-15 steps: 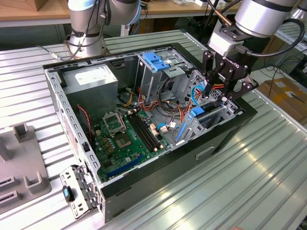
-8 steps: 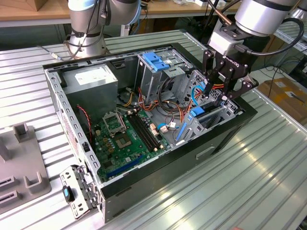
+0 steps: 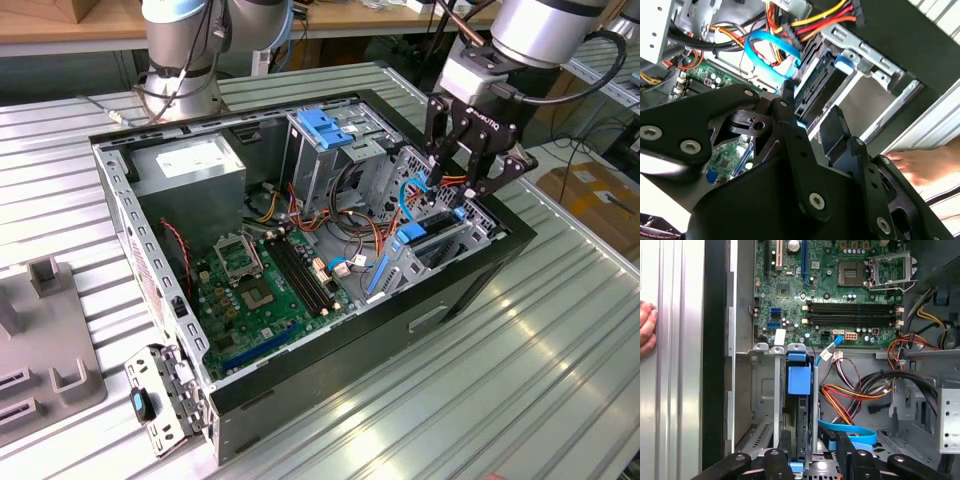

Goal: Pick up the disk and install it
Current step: 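Insert the first disk wire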

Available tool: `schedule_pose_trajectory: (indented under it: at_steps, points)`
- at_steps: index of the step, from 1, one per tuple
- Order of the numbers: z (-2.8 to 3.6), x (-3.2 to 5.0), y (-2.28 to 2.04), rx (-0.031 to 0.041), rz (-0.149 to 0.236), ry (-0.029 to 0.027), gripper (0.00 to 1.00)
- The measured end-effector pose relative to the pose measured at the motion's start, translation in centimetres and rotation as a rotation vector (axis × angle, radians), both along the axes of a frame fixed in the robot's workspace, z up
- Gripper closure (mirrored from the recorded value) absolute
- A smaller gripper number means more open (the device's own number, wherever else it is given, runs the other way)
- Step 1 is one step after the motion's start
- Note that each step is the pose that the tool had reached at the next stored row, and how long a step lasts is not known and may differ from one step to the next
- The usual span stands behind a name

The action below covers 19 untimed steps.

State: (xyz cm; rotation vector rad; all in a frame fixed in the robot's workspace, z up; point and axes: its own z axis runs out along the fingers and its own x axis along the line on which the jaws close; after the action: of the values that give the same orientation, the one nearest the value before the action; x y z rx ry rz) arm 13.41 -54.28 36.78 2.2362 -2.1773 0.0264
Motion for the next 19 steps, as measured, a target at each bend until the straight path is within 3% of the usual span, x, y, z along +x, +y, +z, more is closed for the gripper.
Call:
schedule_pose_trajectory:
  at_steps: [3,6,14,17,18,19]
  points:
    - [-0.88,0.22,0.01,-0.0001,0.0,0.0007,0.51]
    - [-1.26,0.23,0.01,-0.0001,0.0,0.001,0.51]
    - [-1.37,0.23,0.01,0.0,0.0,0.0011,0.53]
    - [-1.4,0.23,0.01,0.0,0.0,0.0011,0.72]
    - [-1.4,0.23,0.01,-0.0001,0.0,0.0011,0.72]
    - [-1.42,0.23,0.01,0.0,0.0,0.0011,0.84]
